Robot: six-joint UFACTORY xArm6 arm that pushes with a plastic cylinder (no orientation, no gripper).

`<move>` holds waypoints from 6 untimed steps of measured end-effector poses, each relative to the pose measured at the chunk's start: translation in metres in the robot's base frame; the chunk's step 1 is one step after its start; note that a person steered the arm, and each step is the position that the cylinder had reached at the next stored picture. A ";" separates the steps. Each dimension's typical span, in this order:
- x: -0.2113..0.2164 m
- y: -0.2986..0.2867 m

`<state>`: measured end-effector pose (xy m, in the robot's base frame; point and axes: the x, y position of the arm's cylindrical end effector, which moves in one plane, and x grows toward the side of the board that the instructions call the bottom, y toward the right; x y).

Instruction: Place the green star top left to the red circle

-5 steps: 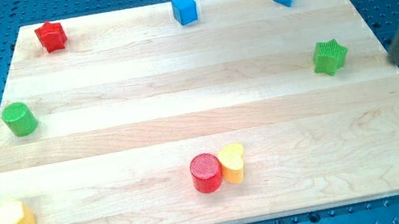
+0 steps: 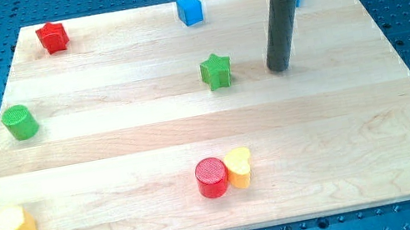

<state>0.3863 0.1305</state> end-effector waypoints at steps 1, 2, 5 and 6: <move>0.000 -0.029; -0.003 -0.063; -0.003 -0.162; 0.027 -0.194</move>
